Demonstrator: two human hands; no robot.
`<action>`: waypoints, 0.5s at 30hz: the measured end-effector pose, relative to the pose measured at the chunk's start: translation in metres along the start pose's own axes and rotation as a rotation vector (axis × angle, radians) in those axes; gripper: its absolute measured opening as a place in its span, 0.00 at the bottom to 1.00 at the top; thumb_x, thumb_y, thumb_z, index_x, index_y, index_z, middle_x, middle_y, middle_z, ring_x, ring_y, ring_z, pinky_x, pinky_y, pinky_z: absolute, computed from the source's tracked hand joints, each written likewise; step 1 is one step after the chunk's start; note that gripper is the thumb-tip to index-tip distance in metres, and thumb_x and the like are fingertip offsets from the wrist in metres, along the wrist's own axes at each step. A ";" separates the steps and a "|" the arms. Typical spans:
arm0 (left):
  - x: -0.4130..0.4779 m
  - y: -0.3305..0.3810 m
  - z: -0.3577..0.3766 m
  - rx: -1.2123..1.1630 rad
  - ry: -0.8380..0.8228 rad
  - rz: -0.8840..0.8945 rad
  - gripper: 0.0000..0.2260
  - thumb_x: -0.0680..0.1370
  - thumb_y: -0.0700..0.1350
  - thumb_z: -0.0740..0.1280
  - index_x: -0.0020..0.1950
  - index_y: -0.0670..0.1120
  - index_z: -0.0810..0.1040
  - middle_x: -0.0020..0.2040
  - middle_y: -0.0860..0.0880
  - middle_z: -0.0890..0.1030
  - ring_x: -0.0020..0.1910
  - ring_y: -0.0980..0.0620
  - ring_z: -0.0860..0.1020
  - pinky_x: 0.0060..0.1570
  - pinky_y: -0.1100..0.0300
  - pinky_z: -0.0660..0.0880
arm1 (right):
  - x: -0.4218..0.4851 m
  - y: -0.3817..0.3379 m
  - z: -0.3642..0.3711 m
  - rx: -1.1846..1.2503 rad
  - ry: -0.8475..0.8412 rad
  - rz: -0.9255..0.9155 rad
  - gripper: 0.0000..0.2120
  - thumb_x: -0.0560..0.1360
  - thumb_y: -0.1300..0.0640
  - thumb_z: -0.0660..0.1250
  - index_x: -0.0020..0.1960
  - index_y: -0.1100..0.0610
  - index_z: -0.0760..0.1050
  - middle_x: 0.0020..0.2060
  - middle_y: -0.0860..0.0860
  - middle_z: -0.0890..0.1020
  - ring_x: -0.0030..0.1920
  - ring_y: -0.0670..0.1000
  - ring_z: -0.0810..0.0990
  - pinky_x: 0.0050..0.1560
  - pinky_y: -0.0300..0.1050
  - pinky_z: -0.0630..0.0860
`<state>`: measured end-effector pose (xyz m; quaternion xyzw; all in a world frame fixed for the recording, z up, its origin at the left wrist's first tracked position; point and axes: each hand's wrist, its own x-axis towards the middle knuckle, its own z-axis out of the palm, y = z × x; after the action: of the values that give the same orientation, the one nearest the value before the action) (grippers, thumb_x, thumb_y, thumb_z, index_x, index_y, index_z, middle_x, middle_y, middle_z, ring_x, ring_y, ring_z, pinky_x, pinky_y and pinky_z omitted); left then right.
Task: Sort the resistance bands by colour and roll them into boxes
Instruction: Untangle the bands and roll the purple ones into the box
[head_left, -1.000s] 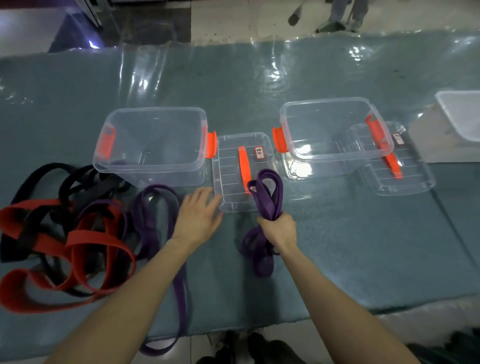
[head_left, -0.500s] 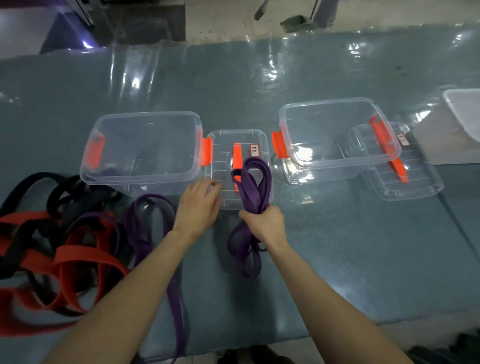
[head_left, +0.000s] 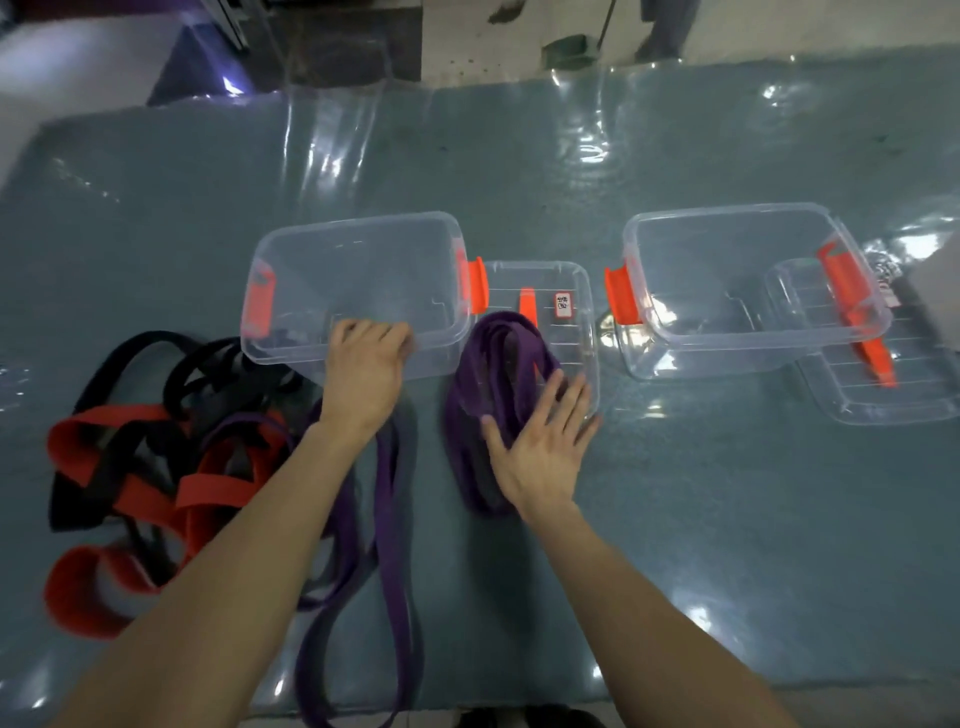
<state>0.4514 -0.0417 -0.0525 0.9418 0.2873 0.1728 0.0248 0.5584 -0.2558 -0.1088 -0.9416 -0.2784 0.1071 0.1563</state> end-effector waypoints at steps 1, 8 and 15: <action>0.002 -0.001 0.000 -0.010 0.014 -0.002 0.06 0.85 0.44 0.68 0.49 0.46 0.80 0.42 0.48 0.83 0.46 0.42 0.78 0.62 0.45 0.69 | 0.001 0.000 0.001 -0.009 0.010 -0.042 0.55 0.76 0.21 0.55 0.87 0.52 0.37 0.86 0.63 0.39 0.86 0.64 0.37 0.80 0.75 0.36; 0.011 -0.036 0.002 -0.004 0.018 0.027 0.05 0.85 0.44 0.69 0.50 0.48 0.80 0.42 0.48 0.82 0.47 0.42 0.76 0.60 0.45 0.69 | 0.021 0.033 0.002 -0.210 -0.157 -0.058 0.48 0.77 0.29 0.60 0.88 0.45 0.43 0.87 0.58 0.49 0.87 0.58 0.45 0.79 0.80 0.45; 0.009 -0.033 -0.004 -0.009 -0.001 0.001 0.04 0.85 0.44 0.69 0.50 0.48 0.79 0.44 0.49 0.82 0.46 0.43 0.75 0.54 0.45 0.68 | 0.027 0.036 -0.014 -0.262 -0.163 -0.120 0.49 0.77 0.30 0.63 0.87 0.43 0.40 0.86 0.62 0.51 0.86 0.63 0.48 0.77 0.81 0.47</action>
<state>0.4394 -0.0096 -0.0508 0.9419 0.2862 0.1734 0.0291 0.6022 -0.2725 -0.1118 -0.9237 -0.3576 0.1364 0.0150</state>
